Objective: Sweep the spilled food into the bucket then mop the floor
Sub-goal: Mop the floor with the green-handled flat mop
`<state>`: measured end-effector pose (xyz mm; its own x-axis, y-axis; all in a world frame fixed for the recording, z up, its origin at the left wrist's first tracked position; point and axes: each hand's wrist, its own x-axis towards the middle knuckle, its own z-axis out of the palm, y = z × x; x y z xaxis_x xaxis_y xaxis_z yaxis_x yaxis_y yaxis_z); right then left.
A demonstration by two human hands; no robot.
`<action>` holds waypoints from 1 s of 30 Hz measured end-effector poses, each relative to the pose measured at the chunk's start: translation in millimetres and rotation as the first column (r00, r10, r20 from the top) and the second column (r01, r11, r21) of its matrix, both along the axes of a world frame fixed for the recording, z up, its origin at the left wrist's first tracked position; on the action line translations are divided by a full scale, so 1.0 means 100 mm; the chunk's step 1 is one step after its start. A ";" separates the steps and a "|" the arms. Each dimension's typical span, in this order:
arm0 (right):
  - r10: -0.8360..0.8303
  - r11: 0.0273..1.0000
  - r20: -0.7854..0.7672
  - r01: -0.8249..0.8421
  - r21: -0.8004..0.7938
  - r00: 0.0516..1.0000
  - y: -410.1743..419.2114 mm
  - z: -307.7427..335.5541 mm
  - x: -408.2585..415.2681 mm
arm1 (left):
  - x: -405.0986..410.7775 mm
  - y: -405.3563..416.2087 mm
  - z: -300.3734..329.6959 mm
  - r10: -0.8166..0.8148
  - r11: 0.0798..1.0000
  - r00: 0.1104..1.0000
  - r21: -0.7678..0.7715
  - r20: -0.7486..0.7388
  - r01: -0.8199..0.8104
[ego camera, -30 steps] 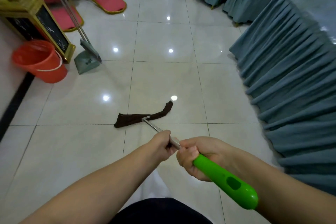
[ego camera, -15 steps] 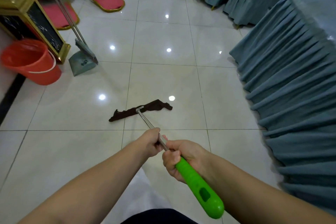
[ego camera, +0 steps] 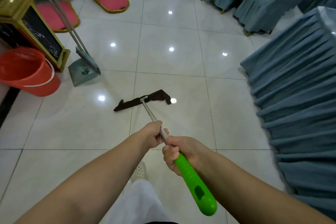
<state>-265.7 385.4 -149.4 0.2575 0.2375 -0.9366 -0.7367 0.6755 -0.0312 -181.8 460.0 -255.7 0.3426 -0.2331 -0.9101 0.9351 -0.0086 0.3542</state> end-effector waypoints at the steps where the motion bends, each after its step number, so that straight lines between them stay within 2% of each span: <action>1: 0.024 1.000 0.000 -0.024 -0.015 1.000 0.01 0.00 0.19 | 0.18 0.01 0.00 0.006 1.000 1.000 -0.003 0.003 -0.006; 7: 0.202 0.972 -0.002 -0.200 -0.124 0.979 0.08 0.03 1.25 | 1.16 0.08 0.04 0.082 0.996 0.997 -0.035 0.004 -0.082; 11: 0.384 0.892 -0.023 -0.378 -0.249 0.923 0.04 0.09 1.80 | 1.63 0.08 0.04 0.171 0.980 0.985 -0.097 -0.037 -0.173; 15: 0.513 0.799 -0.061 -0.502 -0.331 0.857 -0.01 0.20 2.13 | 1.87 0.05 0.07 0.256 0.952 0.964 -0.151 -0.074 -0.265; 22: 0.651 0.690 -0.088 -0.636 -0.346 0.754 -0.15 0.41 2.41 | 1.99 0.03 0.17 0.356 0.910 0.929 -0.188 -0.097 -0.368; 27: 0.764 0.578 -0.098 -0.743 -0.337 0.638 -0.26 0.52 2.59 | 1.97 0.03 0.25 0.486 0.835 0.862 -0.212 -0.143 -0.507; 30: 0.854 0.459 -0.096 -0.827 -0.326 0.512 -0.27 0.56 2.67 | 1.91 0.07 0.29 0.587 0.758 0.789 -0.218 -0.182 -0.615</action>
<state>1.6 358.5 -93.8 0.1546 0.0982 -0.9831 -0.9281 -0.3267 -0.1786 9.2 466.6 -227.1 0.4046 -0.2339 -0.8841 0.7462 0.6433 0.1713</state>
